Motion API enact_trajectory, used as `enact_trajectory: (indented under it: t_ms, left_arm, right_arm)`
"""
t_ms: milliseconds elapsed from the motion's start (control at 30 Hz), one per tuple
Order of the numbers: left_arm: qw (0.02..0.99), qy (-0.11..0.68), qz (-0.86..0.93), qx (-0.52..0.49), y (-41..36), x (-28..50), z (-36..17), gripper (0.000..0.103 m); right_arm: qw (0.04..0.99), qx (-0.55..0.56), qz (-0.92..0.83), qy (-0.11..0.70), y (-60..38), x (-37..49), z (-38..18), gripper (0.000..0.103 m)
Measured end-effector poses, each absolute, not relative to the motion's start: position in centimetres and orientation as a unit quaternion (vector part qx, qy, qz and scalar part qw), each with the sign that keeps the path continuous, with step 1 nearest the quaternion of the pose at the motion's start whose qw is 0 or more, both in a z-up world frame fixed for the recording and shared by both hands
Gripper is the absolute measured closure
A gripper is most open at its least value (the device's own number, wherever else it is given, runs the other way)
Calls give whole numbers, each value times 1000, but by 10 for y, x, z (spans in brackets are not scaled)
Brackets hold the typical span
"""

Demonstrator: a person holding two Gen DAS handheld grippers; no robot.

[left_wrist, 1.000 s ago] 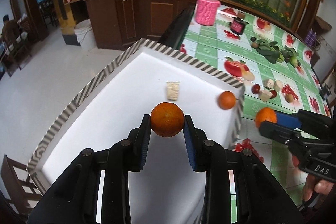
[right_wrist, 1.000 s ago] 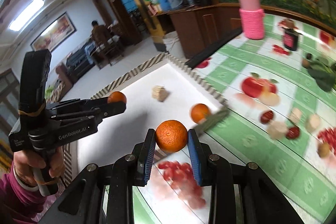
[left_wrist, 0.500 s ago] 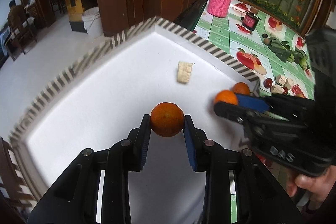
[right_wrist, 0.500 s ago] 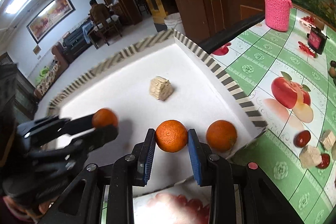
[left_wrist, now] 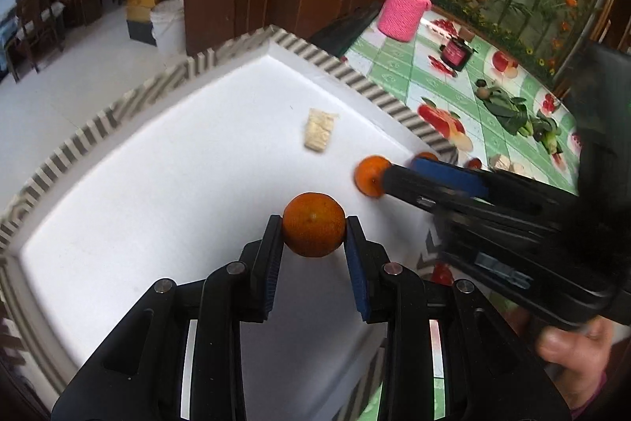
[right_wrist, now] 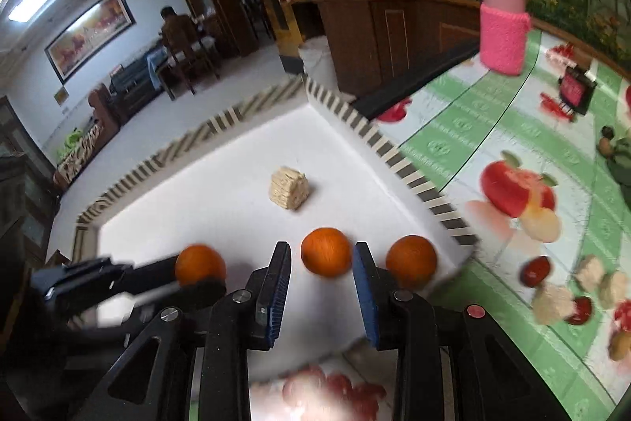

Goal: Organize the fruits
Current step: 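Carry both oranges to the white tray and open both grippers to drop them, then move both grippers back over the table toward the kiwi and bread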

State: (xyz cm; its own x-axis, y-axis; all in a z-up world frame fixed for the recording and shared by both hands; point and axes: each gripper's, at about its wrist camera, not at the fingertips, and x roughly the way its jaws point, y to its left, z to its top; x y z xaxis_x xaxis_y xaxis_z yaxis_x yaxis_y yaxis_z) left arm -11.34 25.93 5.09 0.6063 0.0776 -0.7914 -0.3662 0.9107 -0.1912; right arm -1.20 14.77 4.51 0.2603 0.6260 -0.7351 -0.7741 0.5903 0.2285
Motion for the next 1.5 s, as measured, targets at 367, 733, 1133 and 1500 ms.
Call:
enact_trajectory:
  t_ms: [367, 733, 1133, 1500]
  left_arm:
    - [879, 432, 144, -141, 264, -126, 50, 45]
    - [892, 416, 131, -121, 223, -137, 55, 45]
    - [919, 374, 97, -83, 173, -136, 86, 45]
    - [914, 399, -5, -74, 107, -86, 91, 45]
  right_arm:
    - [821, -38, 419, 387, 59, -50, 69, 72]
    - [848, 36, 373, 373, -33, -61, 77, 71]
    - [864, 39, 328, 380, -87, -65, 68, 71]
    - [874, 2, 285, 395, -107, -38, 55, 71]
